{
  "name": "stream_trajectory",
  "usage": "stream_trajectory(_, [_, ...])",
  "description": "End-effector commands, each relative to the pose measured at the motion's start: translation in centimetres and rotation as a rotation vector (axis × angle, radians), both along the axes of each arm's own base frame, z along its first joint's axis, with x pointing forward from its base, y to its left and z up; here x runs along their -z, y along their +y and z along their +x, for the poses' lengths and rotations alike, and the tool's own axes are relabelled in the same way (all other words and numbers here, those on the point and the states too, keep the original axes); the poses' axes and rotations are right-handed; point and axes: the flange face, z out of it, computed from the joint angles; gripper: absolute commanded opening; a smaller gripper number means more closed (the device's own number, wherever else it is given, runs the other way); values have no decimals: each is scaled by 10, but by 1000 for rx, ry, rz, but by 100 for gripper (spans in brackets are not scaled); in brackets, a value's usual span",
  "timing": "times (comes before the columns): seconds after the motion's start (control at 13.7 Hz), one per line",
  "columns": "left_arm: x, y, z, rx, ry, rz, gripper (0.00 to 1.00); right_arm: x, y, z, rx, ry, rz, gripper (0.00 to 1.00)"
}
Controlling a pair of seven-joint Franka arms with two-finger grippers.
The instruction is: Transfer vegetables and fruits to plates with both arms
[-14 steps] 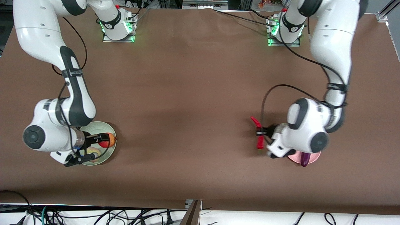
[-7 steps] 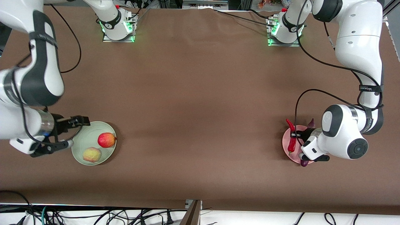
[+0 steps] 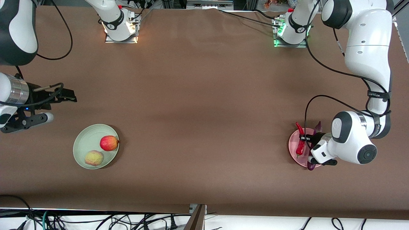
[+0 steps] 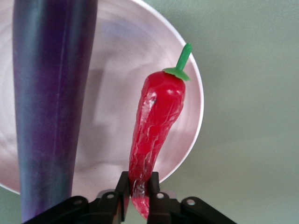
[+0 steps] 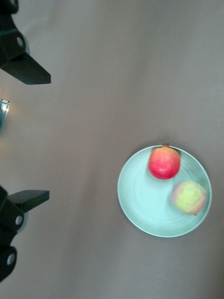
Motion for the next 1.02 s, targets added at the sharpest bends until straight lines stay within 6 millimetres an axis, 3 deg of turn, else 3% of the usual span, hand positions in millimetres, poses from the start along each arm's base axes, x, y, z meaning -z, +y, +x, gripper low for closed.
stream_trajectory(0.0, [-9, 2, 2, 19, -19, -2, 100, -16, -23, -27, 19, -26, 2, 100])
stream_trajectory(0.15, [-14, 2, 3, 18, -27, -1, 100, -27, -26, -50, 25, -48, -18, 100])
stream_trajectory(0.29, [-23, 1, 4, 13, -32, -3, 100, -41, -28, -56, 32, -126, -16, 100])
stream_trajectory(0.44, [-45, -3, 4, 14, -42, -7, 100, -52, -28, -63, 32, -137, -19, 100])
stream_trajectory(0.66, [-135, -9, 0, 5, -111, 7, 100, -45, -37, -63, 30, -140, -100, 100])
stream_trajectory(0.95, [-288, -7, -51, -3, -121, 51, 100, -40, -31, -66, 40, -113, -94, 100])
